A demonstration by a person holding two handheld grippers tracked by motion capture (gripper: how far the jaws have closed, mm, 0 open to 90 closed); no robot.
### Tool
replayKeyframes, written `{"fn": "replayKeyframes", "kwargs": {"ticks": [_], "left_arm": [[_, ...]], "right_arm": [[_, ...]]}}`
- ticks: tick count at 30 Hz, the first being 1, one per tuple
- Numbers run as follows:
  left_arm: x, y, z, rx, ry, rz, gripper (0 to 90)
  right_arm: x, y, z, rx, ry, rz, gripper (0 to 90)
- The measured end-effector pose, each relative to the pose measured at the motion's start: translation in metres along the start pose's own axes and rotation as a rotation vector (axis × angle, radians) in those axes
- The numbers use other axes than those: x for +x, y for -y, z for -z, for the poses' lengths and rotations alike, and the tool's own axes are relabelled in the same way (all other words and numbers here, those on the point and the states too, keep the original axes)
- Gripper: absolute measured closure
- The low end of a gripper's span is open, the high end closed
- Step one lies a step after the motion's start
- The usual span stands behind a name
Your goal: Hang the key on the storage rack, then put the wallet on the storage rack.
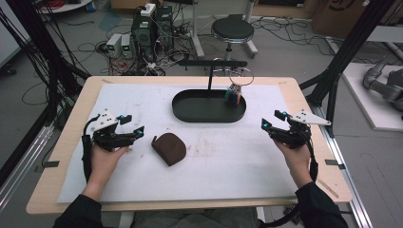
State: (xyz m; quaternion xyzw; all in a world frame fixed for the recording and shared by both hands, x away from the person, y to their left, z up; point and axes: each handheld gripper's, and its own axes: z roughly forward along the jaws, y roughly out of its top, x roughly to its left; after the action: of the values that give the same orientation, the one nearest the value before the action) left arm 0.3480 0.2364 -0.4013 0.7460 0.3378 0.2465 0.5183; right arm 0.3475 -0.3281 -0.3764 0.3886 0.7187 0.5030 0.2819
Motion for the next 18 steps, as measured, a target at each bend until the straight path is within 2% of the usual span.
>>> {"fn": "replayKeyframes", "kwargs": {"ticks": [4, 9, 15, 18], "left_arm": [[-0.0015, -0.0002, -0.0054, 0.006, 0.011, -0.002, 30.9], [-0.0015, -0.0017, -0.0061, 0.001, 0.012, -0.003, 30.9], [-0.001, -0.0003, -0.0085, 0.023, 0.028, 0.008, 30.9], [-0.0014, -0.0001, -0.0092, 0.027, 0.019, 0.018, 34.4]], "right_arm": [[-0.0016, 0.0066, 0.0036, 0.012, 0.017, -0.012, 34.4], [-0.0016, 0.0072, 0.0071, 0.003, 0.026, -0.009, 34.4], [-0.0004, 0.0077, 0.0068, -0.002, 0.043, 0.004, 34.4], [0.0004, 0.0077, 0.0052, 0.0, 0.058, 0.02, 34.4]]}}
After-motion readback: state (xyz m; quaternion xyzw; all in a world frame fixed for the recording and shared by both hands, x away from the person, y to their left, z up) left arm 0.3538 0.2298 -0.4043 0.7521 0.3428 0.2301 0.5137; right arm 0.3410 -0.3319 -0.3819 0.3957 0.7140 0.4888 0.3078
